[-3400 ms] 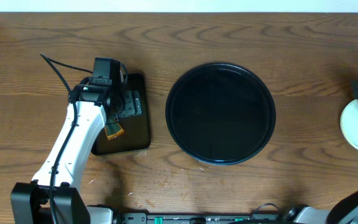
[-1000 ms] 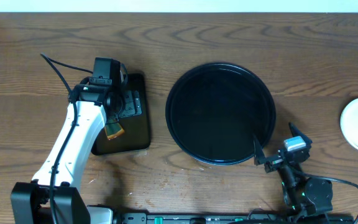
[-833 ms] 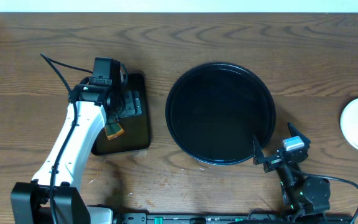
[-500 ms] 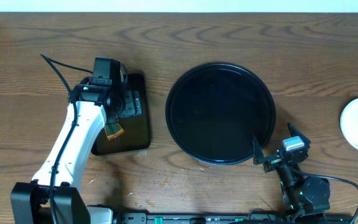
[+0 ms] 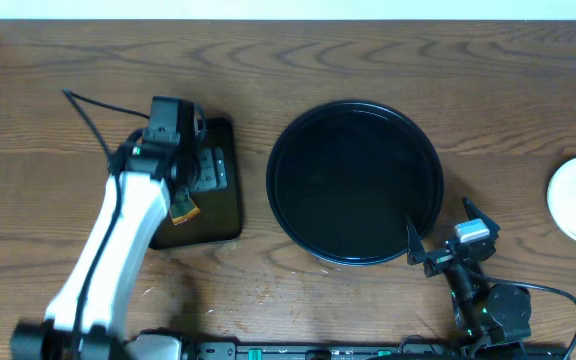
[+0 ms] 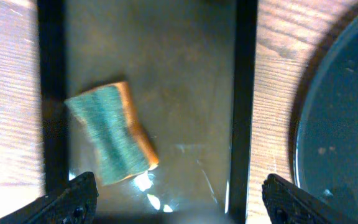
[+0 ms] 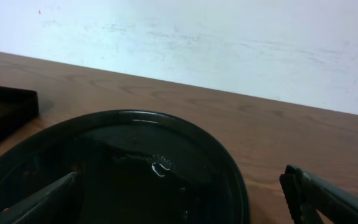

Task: Clean dirty plates on tray and stack at the side

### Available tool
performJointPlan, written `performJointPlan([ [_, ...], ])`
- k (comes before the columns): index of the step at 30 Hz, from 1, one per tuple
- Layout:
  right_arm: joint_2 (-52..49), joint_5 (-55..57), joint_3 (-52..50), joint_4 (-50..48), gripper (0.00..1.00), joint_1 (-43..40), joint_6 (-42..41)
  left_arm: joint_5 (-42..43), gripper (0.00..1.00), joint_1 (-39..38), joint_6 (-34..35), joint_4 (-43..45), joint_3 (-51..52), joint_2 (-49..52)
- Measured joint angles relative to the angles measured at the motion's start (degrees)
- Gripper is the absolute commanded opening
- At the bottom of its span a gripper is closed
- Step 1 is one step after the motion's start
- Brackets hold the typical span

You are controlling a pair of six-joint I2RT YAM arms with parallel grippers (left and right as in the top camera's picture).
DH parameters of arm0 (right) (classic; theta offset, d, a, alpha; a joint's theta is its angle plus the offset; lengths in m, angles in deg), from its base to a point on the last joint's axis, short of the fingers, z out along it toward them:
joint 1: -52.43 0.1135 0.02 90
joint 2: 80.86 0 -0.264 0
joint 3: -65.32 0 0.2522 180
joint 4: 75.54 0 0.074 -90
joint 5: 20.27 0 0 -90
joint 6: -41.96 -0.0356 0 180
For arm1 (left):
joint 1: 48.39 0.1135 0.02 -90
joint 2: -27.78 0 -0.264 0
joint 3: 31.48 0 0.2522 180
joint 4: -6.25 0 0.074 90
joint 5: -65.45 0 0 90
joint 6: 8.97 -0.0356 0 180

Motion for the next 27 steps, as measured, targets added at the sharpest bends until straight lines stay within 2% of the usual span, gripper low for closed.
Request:
performJointPlan([
  [4,0.00,0.00,0.00,-0.02,0.99,0.00,-0.11,-2.38,0.87,-0.98,-0.61,0.31,3.54,-11.69],
  [6,0.00,0.00,0.00,0.00,0.99,0.00,-0.11,-3.30,0.86,-0.63,-0.94,3.23,6.21,-18.01],
  [13,0.00,0.02,0.00,-0.07,0.99,0.00,-0.11,-4.70,0.86,2.67,-1.29,29.09,25.31,-39.93],
  [17,0.00,0.02,0.00,-0.04,0.99,0.00,-0.11,-4.87,0.86,4.11,-0.98,37.86,36.65,-50.49],
  [23,0.00,0.00,0.00,-0.02,0.99,0.00,-0.11,-7.76,0.86,5.75,3.72,40.54,49.70,-66.71],
  [27,0.00,0.02,0.00,-0.02,0.99,0.00,-0.11,-9.38,0.86,5.81,5.27,40.65,54.10,-74.51],
])
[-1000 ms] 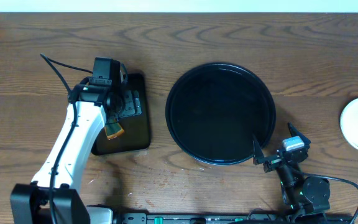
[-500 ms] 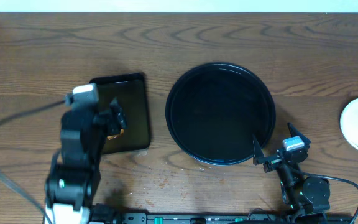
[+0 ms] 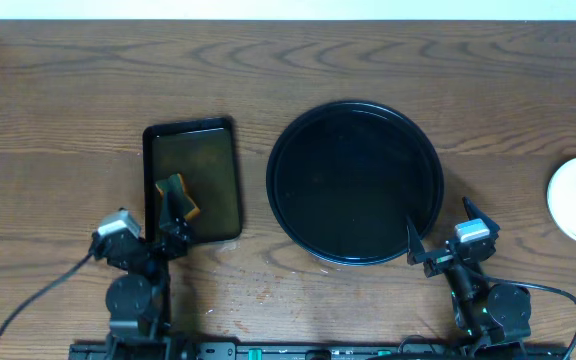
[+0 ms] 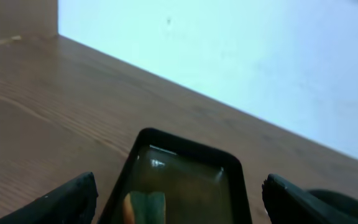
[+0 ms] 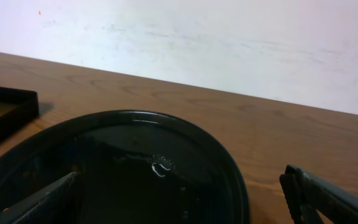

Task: Clean dirty plates on tray and stack at the side

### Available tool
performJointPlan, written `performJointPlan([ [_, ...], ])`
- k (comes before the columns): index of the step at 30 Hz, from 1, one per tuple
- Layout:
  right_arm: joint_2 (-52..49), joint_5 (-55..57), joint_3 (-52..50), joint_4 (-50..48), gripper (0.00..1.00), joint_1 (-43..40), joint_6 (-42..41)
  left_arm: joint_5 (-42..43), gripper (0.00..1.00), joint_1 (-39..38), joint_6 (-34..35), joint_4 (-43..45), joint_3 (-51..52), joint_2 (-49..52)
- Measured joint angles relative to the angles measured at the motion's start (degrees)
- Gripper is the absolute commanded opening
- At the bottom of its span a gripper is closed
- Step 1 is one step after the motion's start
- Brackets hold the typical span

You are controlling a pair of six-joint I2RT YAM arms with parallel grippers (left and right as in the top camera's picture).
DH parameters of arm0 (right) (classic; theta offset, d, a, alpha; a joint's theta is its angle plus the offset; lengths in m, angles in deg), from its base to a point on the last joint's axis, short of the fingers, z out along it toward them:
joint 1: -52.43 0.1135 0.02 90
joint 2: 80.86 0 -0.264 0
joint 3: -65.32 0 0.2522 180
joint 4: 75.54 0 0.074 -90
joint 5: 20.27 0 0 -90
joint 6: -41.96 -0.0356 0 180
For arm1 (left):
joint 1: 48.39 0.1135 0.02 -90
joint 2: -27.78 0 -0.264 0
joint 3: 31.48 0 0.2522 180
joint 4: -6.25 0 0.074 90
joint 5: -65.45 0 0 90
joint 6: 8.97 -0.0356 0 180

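Note:
The round black tray (image 3: 355, 182) lies mid-table with no plate on it; its wet rim (image 5: 166, 119) fills the right wrist view. A white plate sits at the far right edge, partly cut off. My right gripper (image 3: 441, 228) stands open at the tray's front right rim, holding nothing (image 5: 179, 202). My left gripper (image 3: 146, 232) is open and empty at the front edge of the rectangular black basin (image 3: 192, 150). A green and orange sponge (image 3: 175, 195) lies in the basin, just ahead of the left gripper (image 4: 179, 205).
The basin (image 4: 185, 144) holds shallow water around the sponge (image 4: 145, 206). Both arm bases sit folded at the table's front edge. A white wall runs along the far side of the wooden table (image 3: 68, 80).
My left arm was stretched over the basin with its open gripper above the sponge. Now it is folded back at the front edge, still open and empty. The right arm has not moved.

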Motion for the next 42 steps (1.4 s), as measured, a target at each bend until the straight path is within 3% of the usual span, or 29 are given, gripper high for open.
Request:
performJointPlan([
  [8,0.00,0.00,-0.02,-0.02,0.99,0.00,0.00,-0.61,0.86,0.02,1.18,1.84,5.53,-4.15],
  [42,0.00,0.02,-0.07,-0.07,0.99,0.00,0.00,-0.87,0.86,0.02,1.14,2.05,5.53,-4.24],
])
